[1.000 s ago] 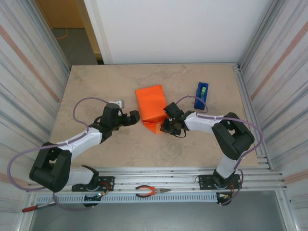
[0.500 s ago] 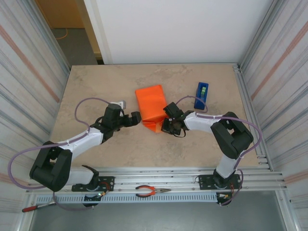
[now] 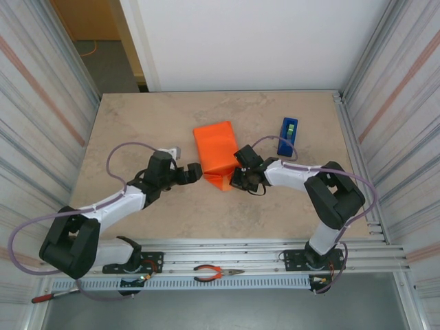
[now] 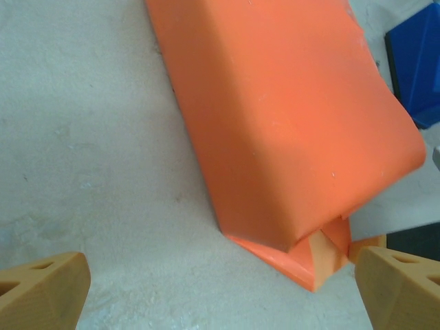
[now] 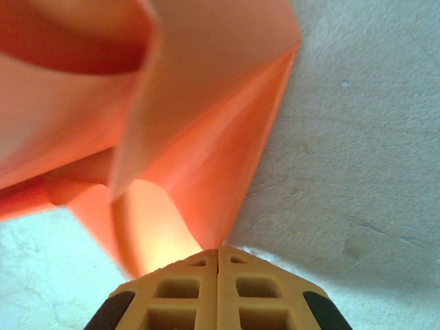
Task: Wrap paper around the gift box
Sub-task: Fifth fold the wrapping paper around the gift box.
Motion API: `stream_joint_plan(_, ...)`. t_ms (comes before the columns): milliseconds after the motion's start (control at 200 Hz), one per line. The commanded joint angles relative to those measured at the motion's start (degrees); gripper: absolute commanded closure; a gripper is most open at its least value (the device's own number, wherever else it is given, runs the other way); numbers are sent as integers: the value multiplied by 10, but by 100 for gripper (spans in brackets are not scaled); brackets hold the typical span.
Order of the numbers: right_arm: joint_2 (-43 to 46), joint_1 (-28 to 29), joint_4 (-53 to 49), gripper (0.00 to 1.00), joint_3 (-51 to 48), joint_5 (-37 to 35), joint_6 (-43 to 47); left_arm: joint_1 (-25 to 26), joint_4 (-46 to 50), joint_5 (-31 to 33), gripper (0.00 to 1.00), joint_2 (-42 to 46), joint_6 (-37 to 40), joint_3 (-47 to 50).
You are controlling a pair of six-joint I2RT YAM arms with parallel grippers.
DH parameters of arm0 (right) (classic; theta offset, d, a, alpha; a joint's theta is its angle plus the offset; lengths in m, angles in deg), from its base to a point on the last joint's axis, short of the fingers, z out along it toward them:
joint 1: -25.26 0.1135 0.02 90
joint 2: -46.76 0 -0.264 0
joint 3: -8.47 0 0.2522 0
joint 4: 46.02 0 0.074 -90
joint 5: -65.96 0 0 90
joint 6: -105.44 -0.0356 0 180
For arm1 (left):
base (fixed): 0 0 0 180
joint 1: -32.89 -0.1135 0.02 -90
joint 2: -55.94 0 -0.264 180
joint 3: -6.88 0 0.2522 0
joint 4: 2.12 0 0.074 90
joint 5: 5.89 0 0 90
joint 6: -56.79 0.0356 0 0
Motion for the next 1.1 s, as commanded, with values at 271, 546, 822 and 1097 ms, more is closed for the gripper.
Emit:
stream_joint_plan(271, 47, -21, -6, 100, 0, 20, -7, 99, -13, -77, 22, -9, 57, 26)
stream_joint_plan(546, 55, -39, 17, 100, -5, 48, -18, 152, -68, -102, 45, -72, 93, 25)
stream_joint_plan(822, 51, -42, 22, 100, -6, 54, -20, 173, -110, -90, 53, -163, 106, -16)
stream_joint_plan(1097, 47, -44, 28, 100, -5, 68, -19, 175, -136, -41, 55, -233, 100, -63)
